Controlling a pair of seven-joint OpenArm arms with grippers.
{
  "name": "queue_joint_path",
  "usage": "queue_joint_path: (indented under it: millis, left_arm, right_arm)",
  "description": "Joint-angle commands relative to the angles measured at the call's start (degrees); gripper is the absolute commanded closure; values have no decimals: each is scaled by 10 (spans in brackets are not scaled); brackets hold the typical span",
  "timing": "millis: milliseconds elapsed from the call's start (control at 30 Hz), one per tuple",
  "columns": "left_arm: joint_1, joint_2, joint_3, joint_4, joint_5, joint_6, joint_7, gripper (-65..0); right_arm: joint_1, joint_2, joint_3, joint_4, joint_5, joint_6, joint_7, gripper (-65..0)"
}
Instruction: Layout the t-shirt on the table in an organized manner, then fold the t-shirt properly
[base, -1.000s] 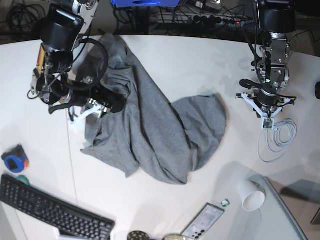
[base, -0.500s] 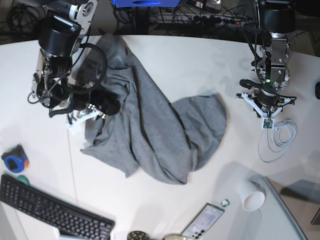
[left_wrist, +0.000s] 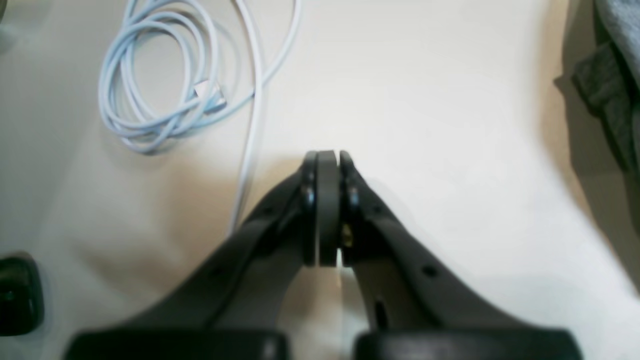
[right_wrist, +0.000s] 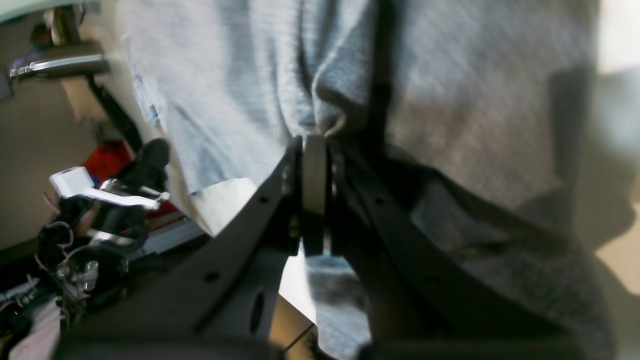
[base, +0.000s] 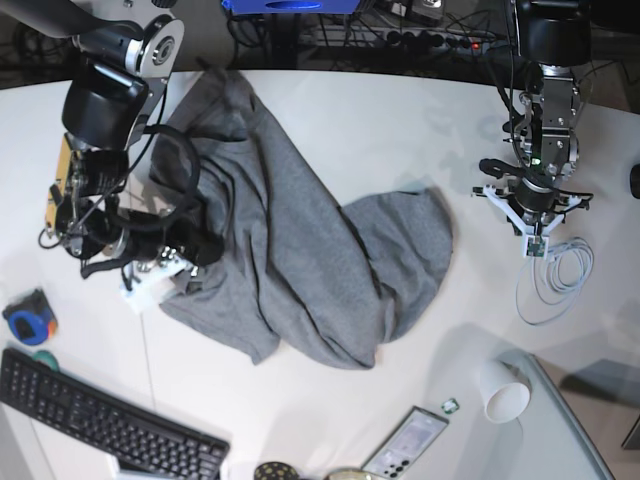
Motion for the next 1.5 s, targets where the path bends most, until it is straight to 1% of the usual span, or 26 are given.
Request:
queue_joint_path:
  millis: [0,33,67,100,233,333,367,467,567,667,867,967,1033,1133,1233,1333,1367,1400,1467]
  left_arm:
    - [-8,-9,-3,10,1,3,-11,0]
    - [-8,-9,-3,12,1,3,-11,0]
    - [-10,-9,-3,12,1,3,-11,0]
    - [-10,-9,-3,12,1,3,-11,0]
    - [-14,-9,1,18,1,3,-8,0]
    - [-10,-1,6,50,2,3,-7,0]
    - [-8,5,18,63,2,3,-7,0]
    - [-5,8,83,97,2,3,2,0]
    - [-13,11,176,115,-2,3,56,0]
    - [-28,15,245,124,-4,4,61,0]
    - [-58,58,325,118,-3,4,62,0]
    - [-92,83,364,73,0,4,62,0]
    - [-120,102,390,19,1,4,62,0]
    - [-156,129,424,-55,1,4,62,0]
    - [-189,158,438,-121,1,4,58,0]
    - [-227,193,439,-174,1,4,57,0]
    - [-237,201,439,-184,1,4,57,0]
    - [-247,210,439,-188,1,5,57,0]
    - [-264,220,437,-187,1,5,57,0]
  right_arm:
    - [20,14,-1,18,13,5,4,-3]
    - [28,15,-1,25,13,5,4,-3]
    - [36,23,-7,30,13,5,4,-3]
    - [48,36,-20,34,13,5,0,-3]
    - [94,71,-57,34,13,5,-22,-3]
    - [126,84,-61,34,13,5,-40,-3]
    - [138,90,-61,34,13,5,-47,-3]
    - [162,97,-61,36,14,7,-76,-3]
    - [164,102,-61,69,14,23,-101,-3]
    - [150,100,-60,98,14,25,-113,-3]
    - [168,107,-61,110,14,25,-119,-3]
    - [181,119,-61,110,14,26,-126,-3]
    - [190,119,-61,114,15,29,-137,-3]
    - [195,120,-62,160,22,53,-152,-3]
    - [193,120,-62,216,23,71,-152,-3]
    - [166,122,-85,240,52,97,-152,-3]
    - [157,129,-92,244,66,99,-152,-3]
    - [142,137,-101,246,87,102,-152,-3]
    - [108,139,-113,247,137,108,-152,-3]
